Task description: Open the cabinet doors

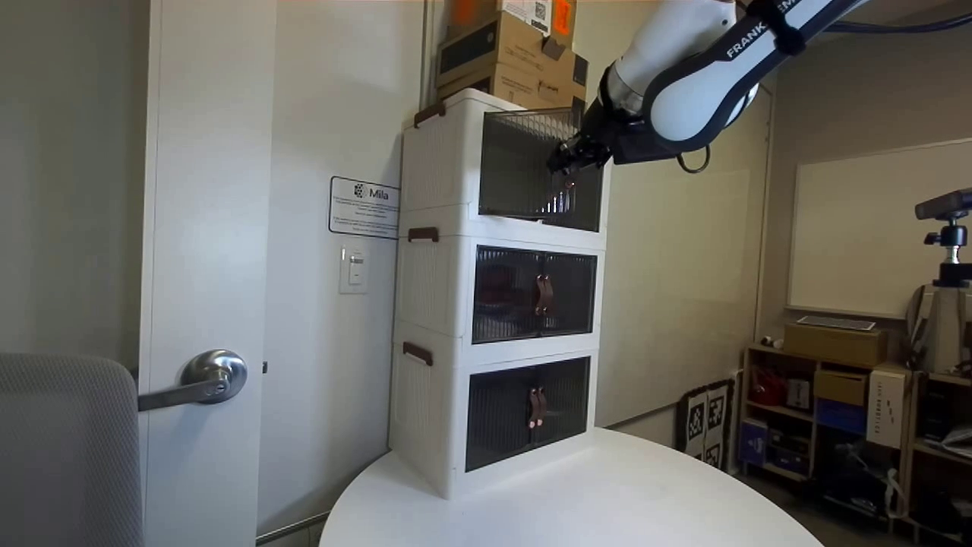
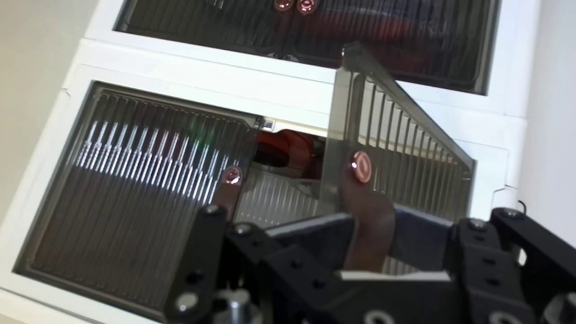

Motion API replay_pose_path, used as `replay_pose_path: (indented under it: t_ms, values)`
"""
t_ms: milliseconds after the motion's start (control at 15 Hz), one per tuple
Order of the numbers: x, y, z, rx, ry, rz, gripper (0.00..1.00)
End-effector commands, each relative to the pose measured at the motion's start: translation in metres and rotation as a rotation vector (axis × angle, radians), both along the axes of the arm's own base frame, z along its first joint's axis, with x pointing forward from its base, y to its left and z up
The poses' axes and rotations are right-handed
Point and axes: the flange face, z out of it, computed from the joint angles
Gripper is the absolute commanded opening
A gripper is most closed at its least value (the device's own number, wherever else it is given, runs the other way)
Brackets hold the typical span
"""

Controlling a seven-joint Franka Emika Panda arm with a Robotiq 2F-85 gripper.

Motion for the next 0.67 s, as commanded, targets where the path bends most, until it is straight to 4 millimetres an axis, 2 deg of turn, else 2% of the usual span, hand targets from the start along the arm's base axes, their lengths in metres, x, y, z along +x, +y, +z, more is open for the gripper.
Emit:
replay_pose_path:
  t_ms: [0,133,333,400,533,600]
  values:
    - [-0.03,0.063,-0.036,0.0,0.084,0.131,0.07]
    - [-0.052,0.087,-0.037,-0.006,0.086,0.165,0.07]
    - [-0.079,0.139,-0.035,0.014,0.091,0.265,0.07]
    - [-0.071,0.152,-0.039,0.021,0.084,0.28,0.07]
    - [-0.071,0.162,-0.043,0.022,0.117,0.297,0.07]
    - [-0.075,0.168,-0.055,0.02,0.144,0.309,0.07]
